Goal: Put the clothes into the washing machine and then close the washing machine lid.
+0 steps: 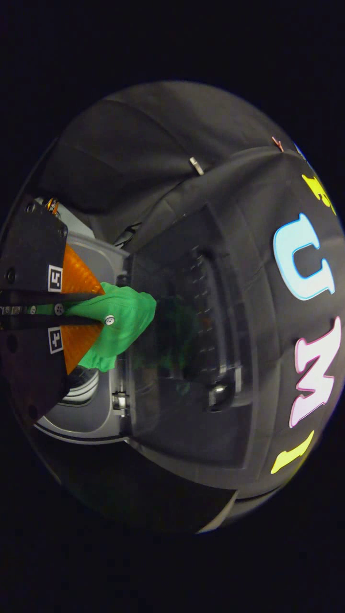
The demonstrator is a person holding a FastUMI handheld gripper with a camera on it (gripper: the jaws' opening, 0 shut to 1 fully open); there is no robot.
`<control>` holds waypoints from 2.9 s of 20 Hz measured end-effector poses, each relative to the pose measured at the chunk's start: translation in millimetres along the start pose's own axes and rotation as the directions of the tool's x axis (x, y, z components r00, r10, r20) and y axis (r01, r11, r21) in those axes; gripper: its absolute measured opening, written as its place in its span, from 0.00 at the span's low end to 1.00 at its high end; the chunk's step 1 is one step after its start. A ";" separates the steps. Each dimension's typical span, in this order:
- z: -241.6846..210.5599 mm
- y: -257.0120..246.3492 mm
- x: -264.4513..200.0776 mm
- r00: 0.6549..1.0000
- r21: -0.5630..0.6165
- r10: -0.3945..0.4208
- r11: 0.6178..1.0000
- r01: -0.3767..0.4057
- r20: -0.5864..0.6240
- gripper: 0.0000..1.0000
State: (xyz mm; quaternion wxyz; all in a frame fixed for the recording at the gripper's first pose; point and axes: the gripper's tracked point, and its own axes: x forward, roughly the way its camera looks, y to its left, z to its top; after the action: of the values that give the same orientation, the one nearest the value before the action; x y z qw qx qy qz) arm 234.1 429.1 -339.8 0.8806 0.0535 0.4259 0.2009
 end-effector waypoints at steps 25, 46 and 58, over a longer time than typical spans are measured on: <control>10.9 -46.1 -17.2 0.977 -0.021 -0.120 0.992 0.125 0.176 0.99; 231.9 -15.8 -133.8 0.858 -0.084 -0.123 0.978 0.189 0.498 0.99; 264.8 -30.7 -19.8 0.929 -0.042 -0.158 0.982 0.183 0.336 0.99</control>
State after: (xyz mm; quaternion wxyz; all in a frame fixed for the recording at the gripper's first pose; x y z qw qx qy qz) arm 436.8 413.6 -166.4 0.9550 0.0172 0.2674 0.1271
